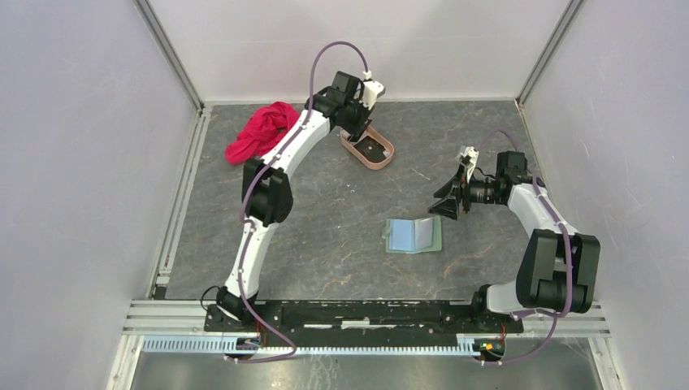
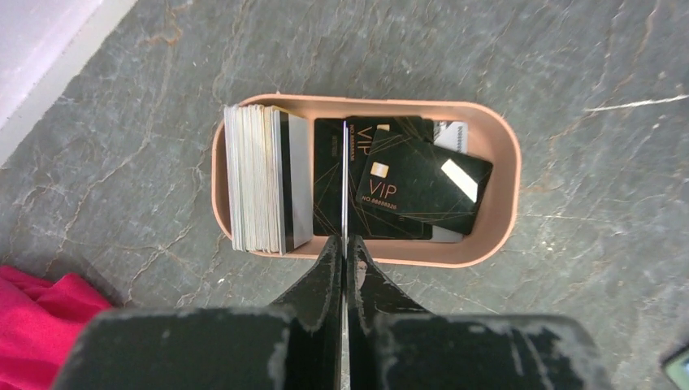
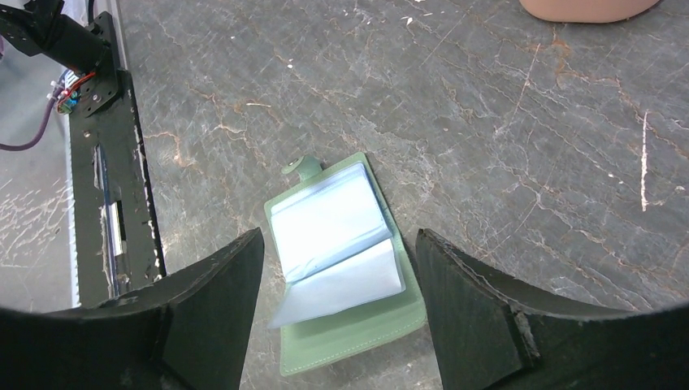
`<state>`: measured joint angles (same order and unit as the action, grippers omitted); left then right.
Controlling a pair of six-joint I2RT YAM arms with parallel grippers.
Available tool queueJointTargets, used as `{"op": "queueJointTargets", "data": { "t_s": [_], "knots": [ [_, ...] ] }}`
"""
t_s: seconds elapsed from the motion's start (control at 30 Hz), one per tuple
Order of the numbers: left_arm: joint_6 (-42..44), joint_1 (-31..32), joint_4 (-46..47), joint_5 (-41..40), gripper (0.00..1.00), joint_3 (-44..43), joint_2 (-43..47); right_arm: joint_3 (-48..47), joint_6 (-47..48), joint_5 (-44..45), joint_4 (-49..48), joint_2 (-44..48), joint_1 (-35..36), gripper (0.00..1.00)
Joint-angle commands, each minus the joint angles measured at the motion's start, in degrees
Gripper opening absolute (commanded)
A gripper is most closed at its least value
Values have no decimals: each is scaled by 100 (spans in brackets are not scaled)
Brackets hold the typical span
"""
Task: Put the credit cards into the card holder
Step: Place the credit card in the storage box.
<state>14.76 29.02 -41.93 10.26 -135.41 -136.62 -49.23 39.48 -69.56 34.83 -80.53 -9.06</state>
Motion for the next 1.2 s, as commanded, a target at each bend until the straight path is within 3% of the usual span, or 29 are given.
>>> {"op": "queueJointTargets", "data": {
  "t_s": [0.0, 0.33, 0.63, 0.93, 1.17],
  "knots": [
    [526, 76, 136, -315, 2, -288, -215, 1, 297, -189, 117, -57, -18, 75],
    [887, 201, 444, -716, 6, -284, -557, 1, 359, -216, 172, -199, -17, 75],
    [1002, 219, 534, -868, 22, -275, -783, -18, 398, -235, 211, -286, -19, 76],
    [1027, 220, 836, -960, 23, -231, -743, -51, 470, -237, 292, -364, -17, 76],
    [1232, 205, 1308, -1703, 28, -10, -698, -86, 563, -250, 376, -374, -17, 76]
  ]
}}
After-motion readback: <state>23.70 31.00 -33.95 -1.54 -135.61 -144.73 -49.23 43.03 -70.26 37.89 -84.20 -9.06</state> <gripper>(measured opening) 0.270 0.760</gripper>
